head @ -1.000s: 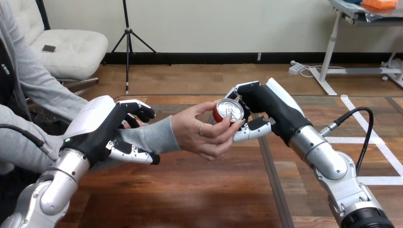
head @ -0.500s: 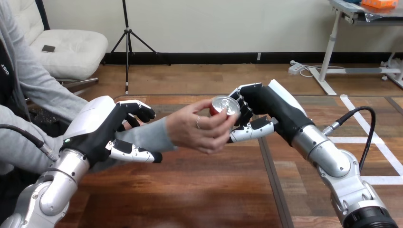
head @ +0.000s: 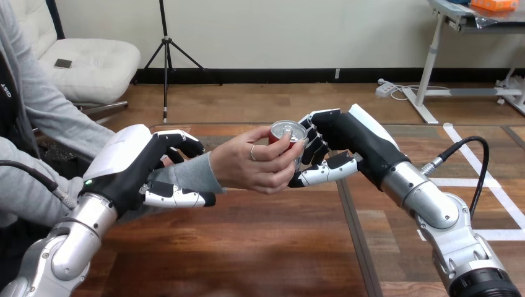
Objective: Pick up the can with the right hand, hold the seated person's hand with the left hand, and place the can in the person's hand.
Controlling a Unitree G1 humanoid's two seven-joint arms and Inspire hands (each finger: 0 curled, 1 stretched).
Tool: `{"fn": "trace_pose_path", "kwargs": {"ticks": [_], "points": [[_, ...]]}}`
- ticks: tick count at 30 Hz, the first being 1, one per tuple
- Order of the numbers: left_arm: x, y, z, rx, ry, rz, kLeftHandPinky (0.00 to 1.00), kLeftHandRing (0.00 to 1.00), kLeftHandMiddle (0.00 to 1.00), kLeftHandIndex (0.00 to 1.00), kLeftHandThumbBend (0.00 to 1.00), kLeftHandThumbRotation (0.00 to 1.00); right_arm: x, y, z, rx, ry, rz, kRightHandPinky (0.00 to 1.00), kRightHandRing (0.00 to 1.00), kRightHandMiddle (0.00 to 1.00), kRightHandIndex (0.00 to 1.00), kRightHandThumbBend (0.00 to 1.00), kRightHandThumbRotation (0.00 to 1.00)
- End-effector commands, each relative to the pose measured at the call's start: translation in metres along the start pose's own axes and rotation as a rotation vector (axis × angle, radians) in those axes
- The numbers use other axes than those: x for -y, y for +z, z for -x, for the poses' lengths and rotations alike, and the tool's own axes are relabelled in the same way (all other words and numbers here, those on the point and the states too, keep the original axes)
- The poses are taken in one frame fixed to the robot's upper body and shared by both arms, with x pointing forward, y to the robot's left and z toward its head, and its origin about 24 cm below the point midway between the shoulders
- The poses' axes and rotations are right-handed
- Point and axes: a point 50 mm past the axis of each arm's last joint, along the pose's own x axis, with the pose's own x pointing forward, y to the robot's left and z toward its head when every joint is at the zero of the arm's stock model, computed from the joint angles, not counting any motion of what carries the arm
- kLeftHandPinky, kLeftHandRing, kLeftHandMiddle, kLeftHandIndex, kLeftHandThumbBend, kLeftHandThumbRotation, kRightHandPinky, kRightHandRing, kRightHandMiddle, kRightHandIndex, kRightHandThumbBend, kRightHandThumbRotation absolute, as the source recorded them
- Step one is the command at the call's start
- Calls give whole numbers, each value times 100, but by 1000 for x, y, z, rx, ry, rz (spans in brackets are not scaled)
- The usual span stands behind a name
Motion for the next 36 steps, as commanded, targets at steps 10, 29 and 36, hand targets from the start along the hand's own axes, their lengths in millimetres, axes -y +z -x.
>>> {"fn": "trace_pose_path", "kwargs": {"ticks": [10, 29, 36], "points": [[-25, 6, -2, 32, 62, -35, 53, 69, 71, 67, 73, 45, 19, 13, 1, 71, -41, 61, 44, 50, 53, 55, 87, 63], [-24, 5, -1, 31, 54, -33, 54, 69, 72, 67, 67, 48, 20, 9, 5, 103, -44, 49, 40, 48, 53, 55, 88, 91], [-23, 5, 0, 27, 57, -23, 54, 69, 72, 67, 66, 45, 20, 7, 7, 98, -45, 41, 40, 48, 54, 55, 89, 96]]}}
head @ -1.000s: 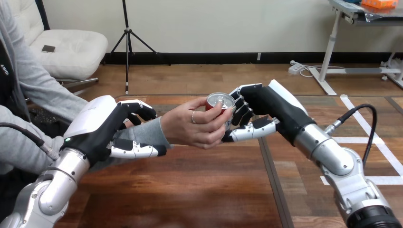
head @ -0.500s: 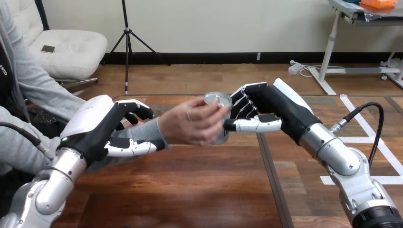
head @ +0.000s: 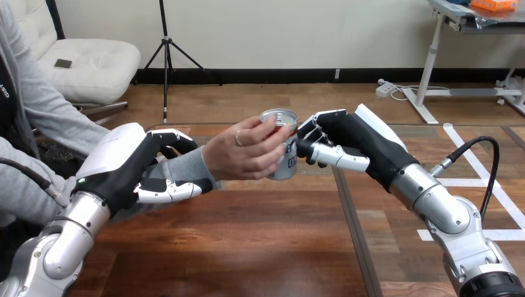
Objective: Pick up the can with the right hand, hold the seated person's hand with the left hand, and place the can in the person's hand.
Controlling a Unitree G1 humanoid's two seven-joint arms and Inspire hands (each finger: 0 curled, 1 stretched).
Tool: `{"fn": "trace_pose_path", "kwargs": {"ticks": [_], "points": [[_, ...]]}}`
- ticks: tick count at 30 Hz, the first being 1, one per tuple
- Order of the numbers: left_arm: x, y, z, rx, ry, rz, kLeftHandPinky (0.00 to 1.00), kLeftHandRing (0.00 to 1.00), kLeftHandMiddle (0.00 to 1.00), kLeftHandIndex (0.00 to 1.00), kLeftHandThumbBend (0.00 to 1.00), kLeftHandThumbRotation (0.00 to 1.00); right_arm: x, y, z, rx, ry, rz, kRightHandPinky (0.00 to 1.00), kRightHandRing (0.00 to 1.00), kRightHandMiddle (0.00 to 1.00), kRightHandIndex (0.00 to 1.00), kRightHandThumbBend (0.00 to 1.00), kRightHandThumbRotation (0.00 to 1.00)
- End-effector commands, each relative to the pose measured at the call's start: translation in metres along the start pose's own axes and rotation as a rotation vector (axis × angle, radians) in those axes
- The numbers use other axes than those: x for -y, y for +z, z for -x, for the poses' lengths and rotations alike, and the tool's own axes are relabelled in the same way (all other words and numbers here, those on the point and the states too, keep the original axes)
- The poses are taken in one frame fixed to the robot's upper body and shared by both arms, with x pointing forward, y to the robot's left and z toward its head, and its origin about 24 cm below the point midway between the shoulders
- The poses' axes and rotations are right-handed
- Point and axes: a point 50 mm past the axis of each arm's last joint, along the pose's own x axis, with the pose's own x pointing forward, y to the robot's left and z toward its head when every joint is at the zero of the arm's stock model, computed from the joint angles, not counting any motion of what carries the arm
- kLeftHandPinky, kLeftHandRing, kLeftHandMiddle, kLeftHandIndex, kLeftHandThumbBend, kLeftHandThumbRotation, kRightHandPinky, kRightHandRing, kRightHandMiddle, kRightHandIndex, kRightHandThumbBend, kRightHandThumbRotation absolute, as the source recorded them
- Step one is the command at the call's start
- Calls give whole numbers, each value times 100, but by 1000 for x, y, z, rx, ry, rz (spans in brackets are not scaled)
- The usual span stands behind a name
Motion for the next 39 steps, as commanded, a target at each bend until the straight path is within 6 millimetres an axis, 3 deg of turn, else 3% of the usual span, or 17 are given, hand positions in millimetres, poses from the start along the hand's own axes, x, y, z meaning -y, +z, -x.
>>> {"fn": "trace_pose_path", "kwargs": {"ticks": [1, 14, 25, 34, 39], "points": [[-17, 8, -3, 39, 60, -8, 54, 69, 72, 67, 66, 45, 15, 8, -2, 48, -47, 1, 40, 49, 54, 56, 89, 97], [-14, 7, 1, 58, 87, 21, 52, 66, 70, 67, 66, 46, 13, 2, 4, 34, -35, -14, 44, 55, 60, 61, 88, 100], [-2, 4, 8, 84, 156, 213, 51, 65, 69, 69, 65, 46, 7, -7, 13, 13, -49, -50, 48, 60, 65, 66, 91, 100], [14, 1, 16, 113, 224, 339, 54, 67, 71, 72, 61, 56, -1, -16, 25, -1, -69, -151, 56, 67, 70, 70, 90, 100], [26, 0, 22, 124, 278, 419, 57, 70, 73, 74, 57, 64, -7, -21, 33, -3, -73, -176, 63, 72, 74, 75, 94, 100]]}}
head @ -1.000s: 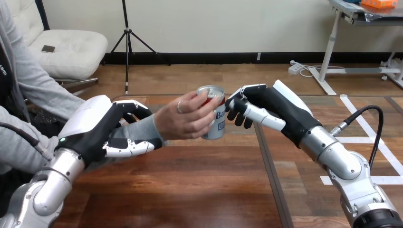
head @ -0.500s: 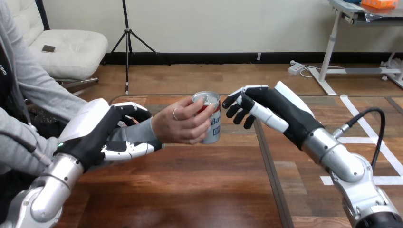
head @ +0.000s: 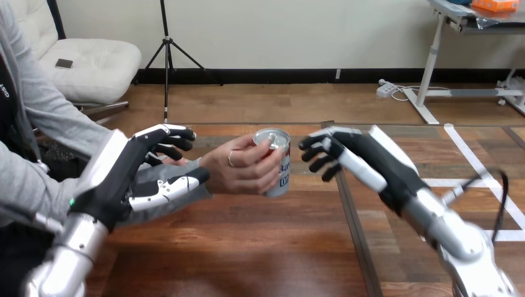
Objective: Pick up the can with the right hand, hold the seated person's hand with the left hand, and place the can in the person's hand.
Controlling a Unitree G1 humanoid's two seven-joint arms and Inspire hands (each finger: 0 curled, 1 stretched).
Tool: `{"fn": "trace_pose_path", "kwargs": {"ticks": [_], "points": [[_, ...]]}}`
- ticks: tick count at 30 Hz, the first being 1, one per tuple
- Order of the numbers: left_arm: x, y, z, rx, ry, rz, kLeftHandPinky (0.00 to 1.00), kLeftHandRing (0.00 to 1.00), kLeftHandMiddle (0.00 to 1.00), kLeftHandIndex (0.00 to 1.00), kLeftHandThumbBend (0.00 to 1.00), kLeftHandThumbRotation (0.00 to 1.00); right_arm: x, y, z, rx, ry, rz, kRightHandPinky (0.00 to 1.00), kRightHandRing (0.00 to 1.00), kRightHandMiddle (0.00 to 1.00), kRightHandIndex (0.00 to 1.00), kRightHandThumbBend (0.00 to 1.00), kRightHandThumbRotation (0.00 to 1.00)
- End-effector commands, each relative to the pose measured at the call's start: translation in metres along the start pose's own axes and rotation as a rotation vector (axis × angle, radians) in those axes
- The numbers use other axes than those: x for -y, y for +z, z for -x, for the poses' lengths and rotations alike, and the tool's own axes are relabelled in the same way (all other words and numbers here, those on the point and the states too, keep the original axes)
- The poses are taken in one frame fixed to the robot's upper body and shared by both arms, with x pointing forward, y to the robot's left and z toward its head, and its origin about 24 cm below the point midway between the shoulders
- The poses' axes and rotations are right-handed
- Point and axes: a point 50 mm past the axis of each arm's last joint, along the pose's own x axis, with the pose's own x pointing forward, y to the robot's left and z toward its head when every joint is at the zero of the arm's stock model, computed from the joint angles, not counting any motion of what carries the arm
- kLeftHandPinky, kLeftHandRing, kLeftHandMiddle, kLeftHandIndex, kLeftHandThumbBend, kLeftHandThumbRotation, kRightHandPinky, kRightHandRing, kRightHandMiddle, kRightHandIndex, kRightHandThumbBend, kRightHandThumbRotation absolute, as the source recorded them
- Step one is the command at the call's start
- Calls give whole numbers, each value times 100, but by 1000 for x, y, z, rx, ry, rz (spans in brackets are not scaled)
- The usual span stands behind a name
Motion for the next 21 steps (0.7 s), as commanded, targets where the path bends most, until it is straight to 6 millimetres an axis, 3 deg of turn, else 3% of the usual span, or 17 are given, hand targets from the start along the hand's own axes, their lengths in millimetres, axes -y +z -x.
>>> {"fn": "trace_pose_path", "kwargs": {"ticks": [1, 6, 21], "points": [[8, 1, 2, 38, 98, 102, 58, 71, 73, 75, 56, 65, 4, 9, 2, 66, -43, -31, 64, 73, 75, 76, 95, 100], [18, -3, 11, 17, 155, 175, 62, 74, 76, 77, 53, 72, -2, 2, 10, 60, -53, -73, 68, 76, 79, 79, 96, 100], [37, -16, 32, -43, 195, 273, 76, 85, 86, 84, 61, 96, -22, -15, 32, 44, -72, -213, 78, 85, 87, 88, 95, 100]]}}
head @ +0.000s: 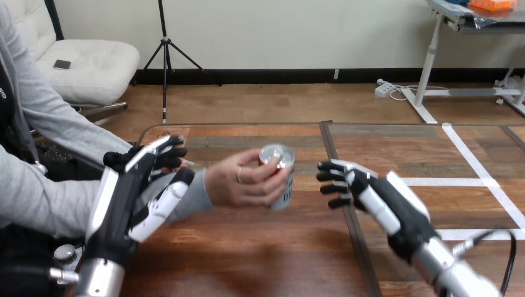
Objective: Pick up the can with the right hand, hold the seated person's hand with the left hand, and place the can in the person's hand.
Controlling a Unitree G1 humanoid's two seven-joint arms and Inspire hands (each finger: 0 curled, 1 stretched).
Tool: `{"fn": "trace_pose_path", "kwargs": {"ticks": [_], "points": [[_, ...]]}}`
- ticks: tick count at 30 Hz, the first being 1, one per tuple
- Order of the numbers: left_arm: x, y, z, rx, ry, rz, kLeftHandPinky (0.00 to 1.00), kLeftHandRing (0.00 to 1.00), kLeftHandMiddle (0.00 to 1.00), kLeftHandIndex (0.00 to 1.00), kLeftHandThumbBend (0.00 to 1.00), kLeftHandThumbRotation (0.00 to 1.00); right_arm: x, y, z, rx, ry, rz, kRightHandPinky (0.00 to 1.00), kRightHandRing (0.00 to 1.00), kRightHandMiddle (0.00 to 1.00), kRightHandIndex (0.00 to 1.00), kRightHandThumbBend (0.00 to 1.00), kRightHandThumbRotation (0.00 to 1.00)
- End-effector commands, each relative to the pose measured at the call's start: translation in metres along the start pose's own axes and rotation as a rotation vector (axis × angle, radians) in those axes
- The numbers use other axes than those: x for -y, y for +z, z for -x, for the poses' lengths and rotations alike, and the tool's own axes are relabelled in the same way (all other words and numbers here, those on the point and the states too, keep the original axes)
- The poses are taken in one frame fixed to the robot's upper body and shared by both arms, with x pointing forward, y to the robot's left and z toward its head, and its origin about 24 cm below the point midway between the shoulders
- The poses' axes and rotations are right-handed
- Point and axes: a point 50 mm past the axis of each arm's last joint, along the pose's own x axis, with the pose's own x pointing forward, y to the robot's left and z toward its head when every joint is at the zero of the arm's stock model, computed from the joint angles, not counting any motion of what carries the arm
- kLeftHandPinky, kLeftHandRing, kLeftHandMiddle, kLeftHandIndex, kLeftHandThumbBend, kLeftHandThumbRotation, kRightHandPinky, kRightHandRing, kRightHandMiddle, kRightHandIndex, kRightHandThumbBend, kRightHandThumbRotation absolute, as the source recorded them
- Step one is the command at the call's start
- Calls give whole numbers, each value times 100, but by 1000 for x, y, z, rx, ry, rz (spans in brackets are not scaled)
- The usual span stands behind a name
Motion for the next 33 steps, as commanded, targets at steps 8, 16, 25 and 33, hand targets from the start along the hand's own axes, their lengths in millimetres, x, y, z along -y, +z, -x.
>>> {"fn": "trace_pose_path", "kwargs": {"ticks": [8, 16, 25, 33], "points": [[2, -6, 4, 3, 41, 48, 80, 88, 88, 85, 53, 100, -6, 14, 0, 118, -31, -91, 85, 90, 91, 93, 96, 100], [8, -7, 9, -5, 58, 79, 83, 89, 89, 86, 51, 100, -15, 9, 9, 123, -59, -159, 91, 93, 94, 95, 94, 100], [12, -8, 17, -17, 112, 129, 91, 93, 90, 86, 55, 99, -20, 5, 15, 134, -106, -205, 94, 93, 94, 96, 92, 100], [16, -7, 21, 13, 156, 158, 95, 94, 90, 84, 52, 96, -18, 3, 17, 144, -123, -242, 98, 94, 94, 96, 92, 100]]}}
